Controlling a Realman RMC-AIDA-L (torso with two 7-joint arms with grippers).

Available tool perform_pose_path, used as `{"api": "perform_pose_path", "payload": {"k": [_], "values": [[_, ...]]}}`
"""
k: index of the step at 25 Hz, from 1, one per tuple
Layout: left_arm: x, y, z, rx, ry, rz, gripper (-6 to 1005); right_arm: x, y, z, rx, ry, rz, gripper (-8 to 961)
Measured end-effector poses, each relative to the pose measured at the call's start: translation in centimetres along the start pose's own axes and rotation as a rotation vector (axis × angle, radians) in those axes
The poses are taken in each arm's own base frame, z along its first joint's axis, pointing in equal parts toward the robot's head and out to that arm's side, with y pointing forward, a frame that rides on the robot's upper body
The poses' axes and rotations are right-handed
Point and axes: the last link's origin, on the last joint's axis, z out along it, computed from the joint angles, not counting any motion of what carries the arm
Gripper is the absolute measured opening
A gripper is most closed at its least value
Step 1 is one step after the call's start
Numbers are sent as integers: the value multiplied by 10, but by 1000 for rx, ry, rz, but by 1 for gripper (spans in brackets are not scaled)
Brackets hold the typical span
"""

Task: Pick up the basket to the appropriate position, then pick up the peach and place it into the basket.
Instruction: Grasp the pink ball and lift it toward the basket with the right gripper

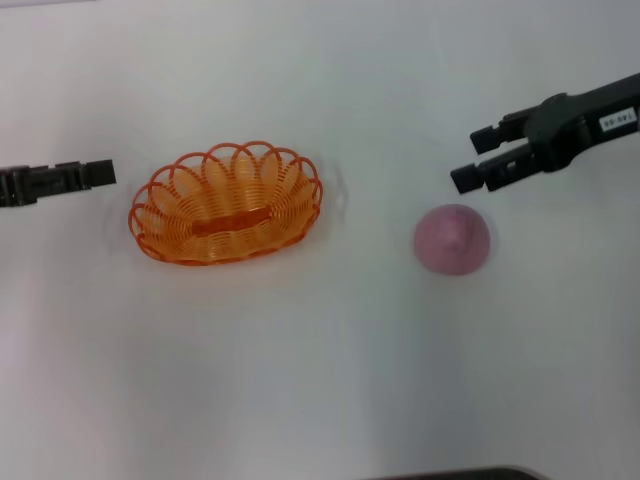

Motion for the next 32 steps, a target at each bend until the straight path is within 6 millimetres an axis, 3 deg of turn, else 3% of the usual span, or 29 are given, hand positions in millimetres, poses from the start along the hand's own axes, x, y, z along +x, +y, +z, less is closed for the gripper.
{"api": "perform_pose_path", "payload": {"k": [1,2,5,11,15,19,26,32], "values": [[0,0,0,0,0,0,779,-2,-1,-2,5,-1,13,947],[-5,9,-6,-45,15,124,778,-6,-2,-4,12,-5,26,946],[-15,20,-16,-101,16,263,778,-16,-2,-11,36,-8,54,946],[-27,26,-24,-122,28,349,779,-39,6,-10,94,105,36,946],[-31,26,-21,-121,33,343,779,-46,9,9,142,258,10,946],[-31,27,-18,-129,35,339,778,-48,11,40,219,398,-37,946],[-29,26,-16,-126,40,341,777,-36,11,88,259,572,-92,946],[-31,25,-13,-125,44,326,776,-34,13,94,249,604,-112,945]]}}
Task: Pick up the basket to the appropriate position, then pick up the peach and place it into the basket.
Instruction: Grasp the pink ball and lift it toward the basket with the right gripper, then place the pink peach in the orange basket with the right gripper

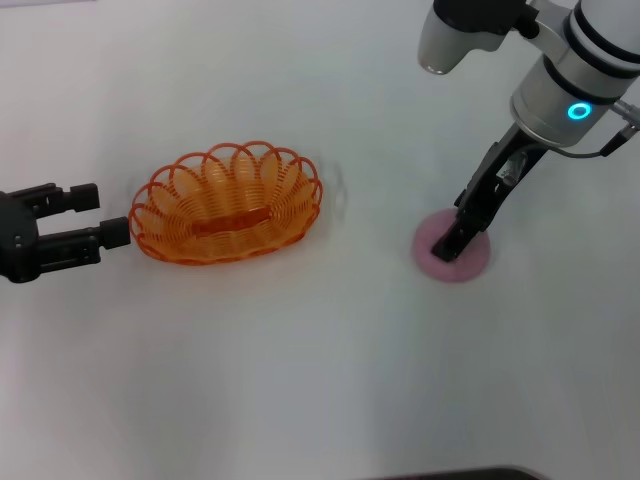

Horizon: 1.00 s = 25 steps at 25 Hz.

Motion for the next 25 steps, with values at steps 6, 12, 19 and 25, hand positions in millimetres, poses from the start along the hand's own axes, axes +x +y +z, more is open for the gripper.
{"api": "perform_pose_path", "payload": {"k": [6,12,19,25], "values": [[-1,-2,3,1,5,-12,776,2,1,1,3,19,-12,874],[-1,-2,5,-4,5,-13,775,1,3,1,-21,1,-15,527],[-2,-2,4,-2,-2,-17,774,-4,2,-19,-57,-114,-38,350],[-4,-2,4,-2,-1,-24,773,-20,4,-49,-154,-409,-74,268]]}}
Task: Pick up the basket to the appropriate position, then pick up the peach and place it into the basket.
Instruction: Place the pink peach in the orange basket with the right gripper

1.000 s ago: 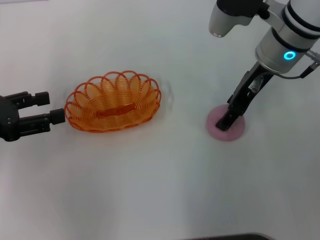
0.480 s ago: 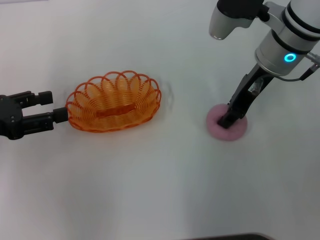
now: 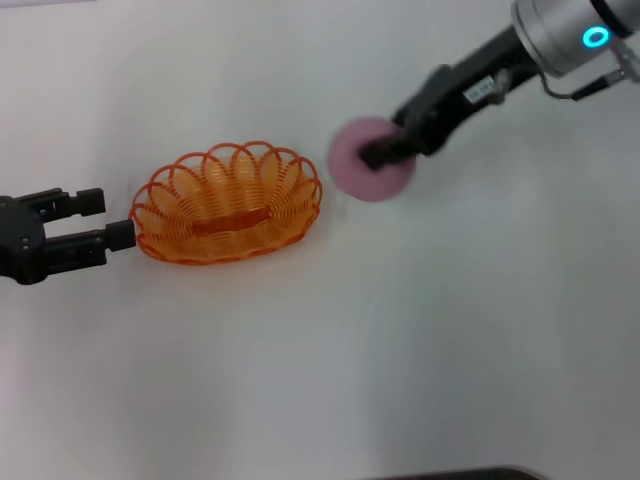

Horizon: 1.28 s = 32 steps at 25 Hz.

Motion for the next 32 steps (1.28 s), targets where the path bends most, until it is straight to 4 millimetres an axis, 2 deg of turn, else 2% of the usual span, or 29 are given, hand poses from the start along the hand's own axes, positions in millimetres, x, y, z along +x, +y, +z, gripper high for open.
{"api": "perform_pose_path", "payload": {"k": [3,8,9,12,16,25,29,32], "values": [[0,0,1,-2,0,-1,773,-11,4,9,-49,-93,-9,246],[0,0,3,-9,-5,-1,773,-31,10,45,-101,-194,-8,209],[0,0,4,-13,-7,-2,773,-37,12,61,-107,-214,-6,201],[-2,1,7,-23,-13,-9,774,-39,15,73,-104,-217,-8,178],[-2,0,8,-22,-15,-10,774,-44,20,84,-101,-217,-26,314],[-2,0,8,-23,-15,-12,773,-43,21,83,-109,-228,-23,693],[-1,1,8,-23,-10,-11,773,-41,19,78,-108,-242,-16,776],[-1,1,8,-24,-9,-11,774,-39,19,65,-125,-285,-14,837]]}}
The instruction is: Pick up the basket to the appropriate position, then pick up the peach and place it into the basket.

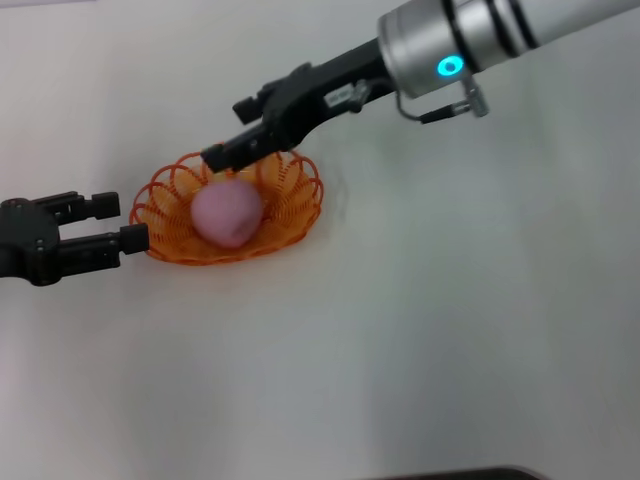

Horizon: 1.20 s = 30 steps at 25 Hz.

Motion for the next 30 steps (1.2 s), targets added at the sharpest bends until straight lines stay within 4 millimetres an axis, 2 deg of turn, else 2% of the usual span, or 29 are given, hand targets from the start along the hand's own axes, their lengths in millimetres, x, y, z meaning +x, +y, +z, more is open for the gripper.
{"api": "perform_pose_path", "payload": {"k": [3,6,10,13,16,21,24,30], "values": [[0,0,-1,3,4,-1,774,0,3,-25,-17,-75,-5,899],[0,-1,-2,7,5,-1,774,8,5,-57,-13,-155,-4,936],[1,-2,-3,13,6,3,773,33,4,-105,2,-223,28,959],[2,-2,-4,17,6,4,773,55,6,-130,-20,-219,49,954],[2,-3,-5,20,6,6,768,77,11,-141,-38,-162,60,949],[2,-3,-5,22,5,6,767,104,8,-146,-3,-43,82,946],[2,-3,-5,22,4,6,767,112,4,-146,24,4,96,945],[0,-3,-5,23,-2,1,767,114,-1,-144,63,7,102,945]]}}
